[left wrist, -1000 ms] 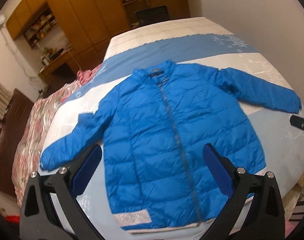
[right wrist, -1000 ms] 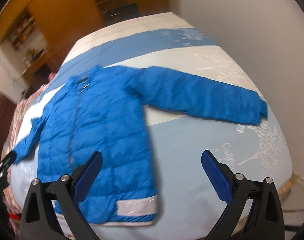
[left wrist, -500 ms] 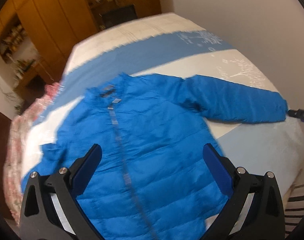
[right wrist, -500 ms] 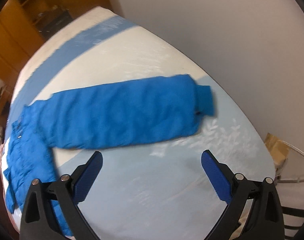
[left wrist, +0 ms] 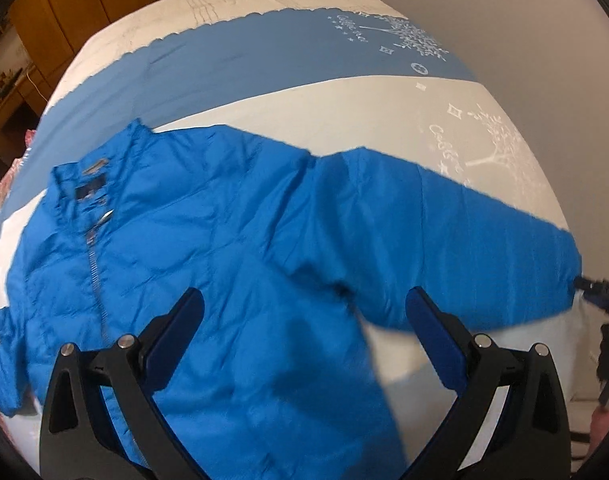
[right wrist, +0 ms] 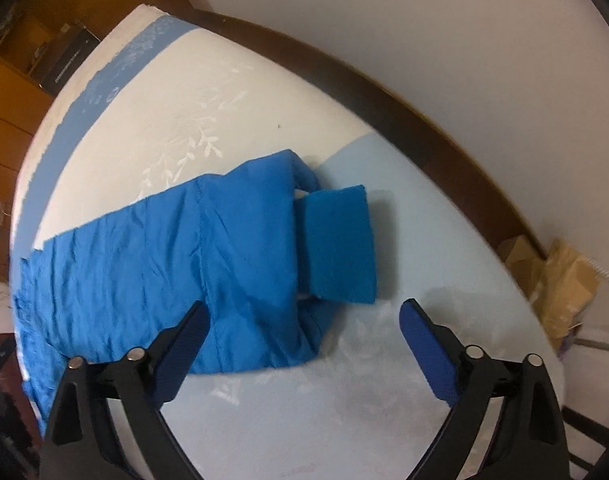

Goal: Fold large clothes

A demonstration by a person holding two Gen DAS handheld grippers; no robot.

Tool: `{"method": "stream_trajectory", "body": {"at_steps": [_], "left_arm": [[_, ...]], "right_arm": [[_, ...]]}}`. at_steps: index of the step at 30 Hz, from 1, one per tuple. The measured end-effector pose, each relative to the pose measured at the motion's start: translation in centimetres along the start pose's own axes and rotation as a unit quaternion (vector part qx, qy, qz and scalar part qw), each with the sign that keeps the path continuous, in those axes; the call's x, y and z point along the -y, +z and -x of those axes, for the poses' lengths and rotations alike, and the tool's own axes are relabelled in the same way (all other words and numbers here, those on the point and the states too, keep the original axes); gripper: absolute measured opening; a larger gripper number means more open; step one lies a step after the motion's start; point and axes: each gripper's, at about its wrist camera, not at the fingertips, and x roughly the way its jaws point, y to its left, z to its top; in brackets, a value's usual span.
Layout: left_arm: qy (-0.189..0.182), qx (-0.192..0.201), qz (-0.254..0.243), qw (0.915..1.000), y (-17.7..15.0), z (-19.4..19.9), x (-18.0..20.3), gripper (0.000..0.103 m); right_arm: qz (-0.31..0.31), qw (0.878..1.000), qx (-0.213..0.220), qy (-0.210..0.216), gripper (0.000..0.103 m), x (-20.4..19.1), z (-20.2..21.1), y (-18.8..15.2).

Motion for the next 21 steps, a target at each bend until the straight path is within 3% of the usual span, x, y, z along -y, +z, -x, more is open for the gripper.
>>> {"method": "stream_trajectory", "body": {"at_steps": [4, 7, 9, 11, 14, 16, 21], "left_arm": [[-0.014, -0.012, 0.02, 0.9996, 1.4, -2.0, 0.0, 0.099], [-0.02, -0.017, 0.021, 0.9994, 1.7, -3.1, 0.1, 0.099], [-0.031, -0.023, 0.024, 0.999, 1.6, -3.7, -0.2, 0.096], [-0.035, -0.028, 0.03, 0.9985, 1.6, -4.2, -0.6, 0.093], [-0.041, -0.029, 0.044, 0.9978, 1.4, -4.0, -2.0, 0.082], [-0.044, -0.025, 0.055, 0.9972, 1.3, -3.4, -3.5, 0.081], [-0.036, -0.006, 0.079, 0.9962, 1.0, -1.4, -7.4, 0.081]], "right_arm": [[-0.023, 0.999, -0.014, 0.036, 0.088, 0.8, -1.3, 0.6], [-0.017, 1.0, -0.008, 0.02, 0.079, 0.7, -1.9, 0.6], [-0.005, 1.0, -0.002, 0.029, 0.044, -0.1, -1.8, 0.6], [-0.014, 0.998, -0.003, 0.055, 0.034, -0.5, -1.4, 0.7], [0.002, 0.997, 0.019, 0.079, 0.029, -2.3, 0.5, 0.3], [0.014, 0.991, 0.034, 0.132, 0.027, -4.5, 2.3, 0.0], [0.081, 0.972, 0.051, 0.216, 0.026, -12.3, 5.6, -0.7]]}}
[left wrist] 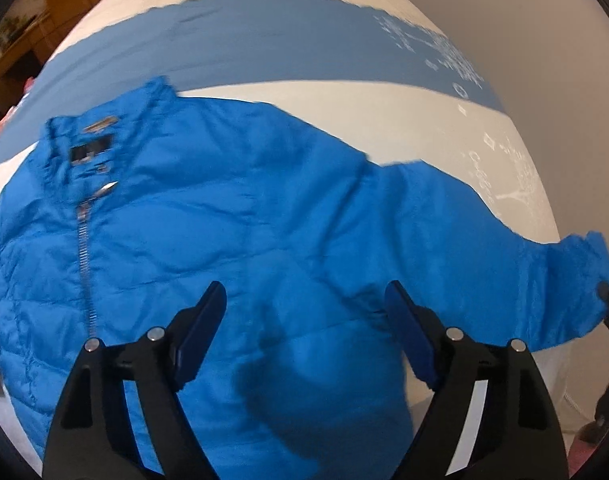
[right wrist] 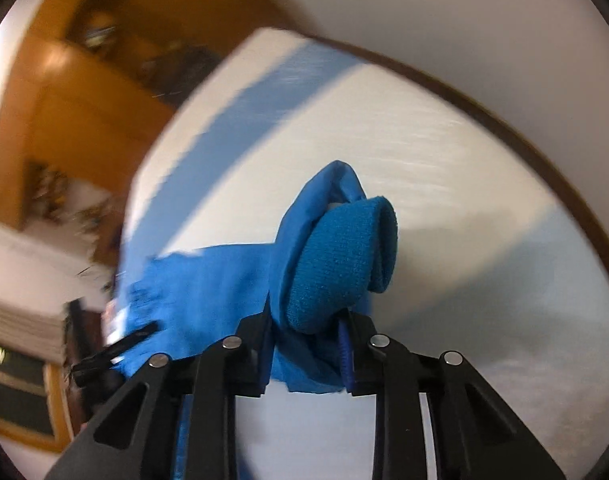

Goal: Fold large clothes

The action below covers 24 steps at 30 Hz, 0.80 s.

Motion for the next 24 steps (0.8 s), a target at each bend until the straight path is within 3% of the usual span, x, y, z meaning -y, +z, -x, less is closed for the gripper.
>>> {"method": "stream_trajectory", "body": {"at_steps": [3, 9, 15, 17, 19, 22, 24], "left_arm": [[-0.001, 0.01, 0.02, 0.9997, 0.0, 1.3, -2.3, 0.081], [0.009, 0.021, 0.048, 0.9986, -0.5, 2.9, -6.5, 0.081], [0.007, 0.022, 0.074, 0.997, -1.1, 3.2, -9.9, 0.081], [0.003, 0.019, 0.081, 0.9965, -1.2, 3.0, -10.5, 0.081], [-0.009, 0.018, 0.088, 0.9959, -1.3, 3.0, -11.0, 0.083], [-0.042, 0.019, 0.107, 0.9932, -1.4, 3.1, -11.8, 0.084], [-0.062, 0.02, 0.116, 0.9911, -1.5, 3.1, -11.8, 0.085]], "right_arm": [[0.049, 0.998, -0.017, 0.03, 0.026, -5.7, -2.3, 0.2], [0.119, 0.991, -0.064, 0.017, 0.026, -13.6, -9.5, 0.2], [0.172, 0.978, -0.121, 0.015, 0.026, -17.5, -15.1, -2.2], [0.188, 0.972, -0.138, 0.019, 0.03, -18.5, -16.7, -3.0], [0.205, 0.965, -0.153, 0.049, 0.038, -19.5, -17.4, -4.1], [0.209, 0.951, -0.185, 0.133, 0.04, -20.1, -17.2, -5.0], [0.219, 0.949, -0.18, 0.138, 0.04, -19.9, -16.3, -5.4]]}}
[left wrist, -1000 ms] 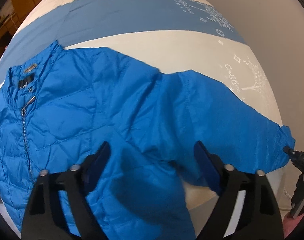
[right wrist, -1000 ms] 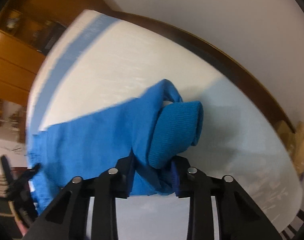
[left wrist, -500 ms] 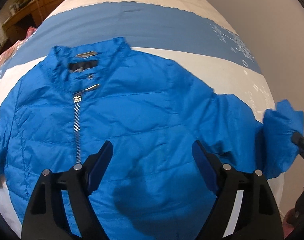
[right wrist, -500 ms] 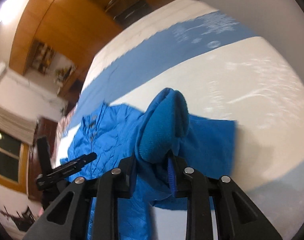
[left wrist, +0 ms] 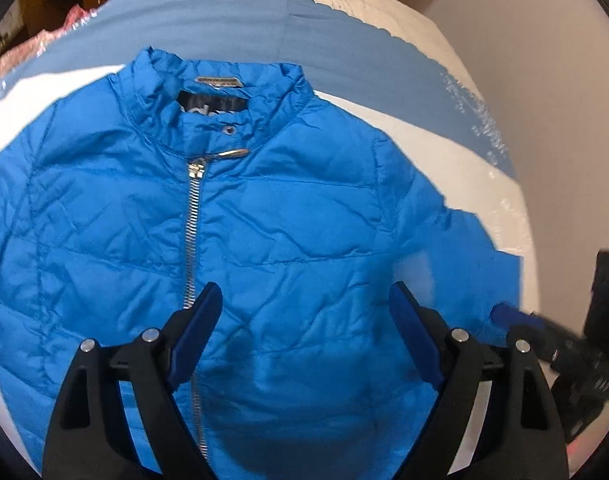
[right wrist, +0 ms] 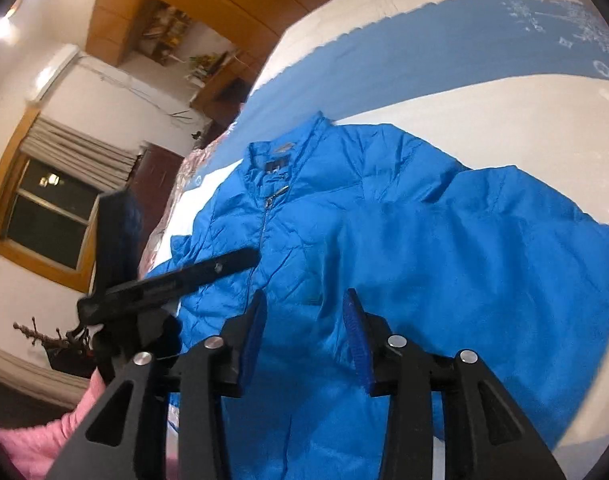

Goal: Fold large clothes

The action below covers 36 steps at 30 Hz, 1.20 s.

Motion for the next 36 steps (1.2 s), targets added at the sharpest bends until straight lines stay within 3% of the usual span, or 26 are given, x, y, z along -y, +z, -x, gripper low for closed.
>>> {"method": "stream_trajectory", "body": {"at_steps": [3, 8, 11, 12, 15, 16, 17, 20, 24, 29, 36], "left_arm": [[-0.027, -0.013, 0.003, 0.9995, -0.3, -0.9, 0.8, 0.089], [-0.048, -0.054, -0.014, 0.9973, -1.3, -4.5, 3.9, 0.086], [-0.066, -0.088, -0.027, 0.9936, -1.9, -7.0, 6.0, 0.06], [-0.063, -0.092, -0.029, 0.9933, -2.1, -7.5, 6.4, 0.057], [-0.062, -0.083, -0.035, 0.994, -2.4, -7.8, 7.1, 0.038], [-0.067, -0.078, -0.032, 0.9942, -2.3, -7.5, 7.0, 0.032], [-0.067, -0.071, -0.03, 0.9948, -2.3, -7.1, 6.9, 0.013], [-0.087, -0.032, -0.018, 0.9955, -1.9, -4.6, 6.1, 0.005], [-0.092, 0.031, -0.013, 0.9952, -1.4, 0.3, 4.4, 0.002], [-0.061, 0.096, 0.022, 0.9932, -1.0, 5.9, -0.6, 0.001], [0.031, 0.139, 0.08, 0.9865, -0.8, 10.0, -8.8, 0.001]], "right_arm": [[-0.002, 0.999, 0.014, -0.036, 0.041, 0.8, 1.9, -1.0], [-0.042, 0.994, 0.037, -0.096, 0.041, 4.3, 5.5, -2.9], [-0.067, 0.99, 0.04, -0.117, 0.041, 6.3, 6.5, -4.1], [-0.076, 0.989, 0.041, -0.121, 0.041, 6.8, 6.8, -4.5], [-0.085, 0.987, 0.047, -0.13, 0.041, 7.6, 7.4, -5.2], [-0.087, 0.986, 0.049, -0.131, 0.041, 7.7, 7.6, -5.3], [-0.089, 0.986, 0.051, -0.131, 0.041, 7.8, 7.7, -5.3], [-0.094, 0.985, 0.059, -0.13, 0.041, 7.8, 7.8, -5.0], [-0.091, 0.986, 0.065, -0.125, 0.041, 7.2, 7.4, -4.1], [-0.071, 0.989, 0.055, -0.117, 0.041, 5.9, 5.9, -2.7], [-0.04, 0.995, 0.025, -0.089, 0.041, 3.3, 1.7, -1.0]]}}
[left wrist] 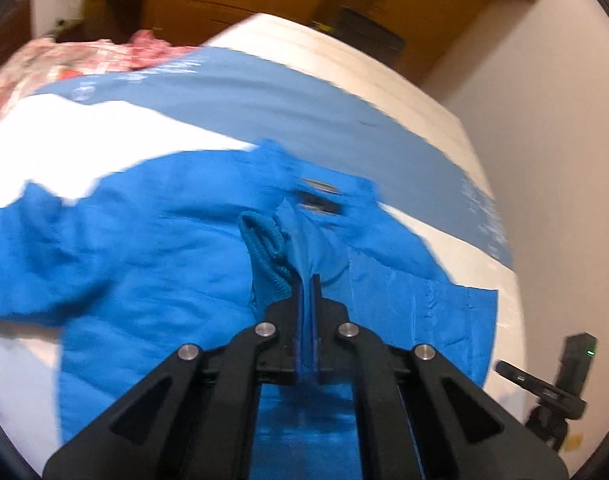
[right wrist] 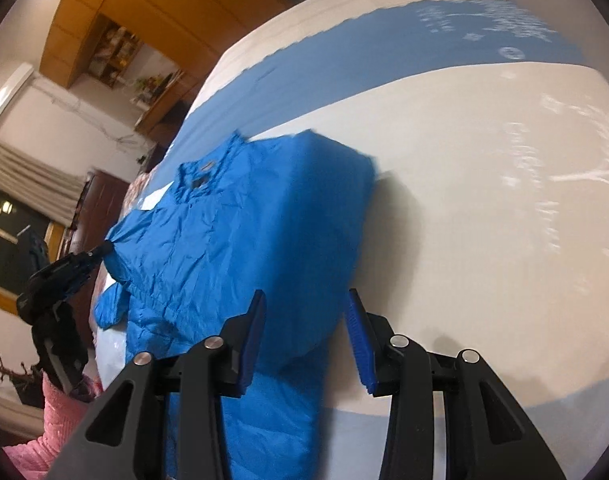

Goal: Fold large clothes

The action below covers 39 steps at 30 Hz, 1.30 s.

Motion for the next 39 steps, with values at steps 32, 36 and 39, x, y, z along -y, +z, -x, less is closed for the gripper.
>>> {"method": "stream_trajectory", "body": {"at_steps": [32, 36, 39], "left_arm": [[0.084, -0.087, -0.057, 0.991, -2.3, -7.0, -4.8, 0.036], [0.095, -0.088, -0.072, 0.989, -2.3, -7.1, -4.3, 0.036], [0.086, -0.095, -0.06, 0.99, -1.8, -7.0, -4.3, 0.037]], "right_arm": [[0.032, 0.992, -0.087, -0.089, 0.041, -7.5, -12.8, -0.6], [0.043, 0.99, -0.076, -0.115, 0.042, -8.1, -13.3, -0.8], [0.032, 0.99, -0.079, -0.115, 0.044, -8.2, -13.0, -0.5]]}}
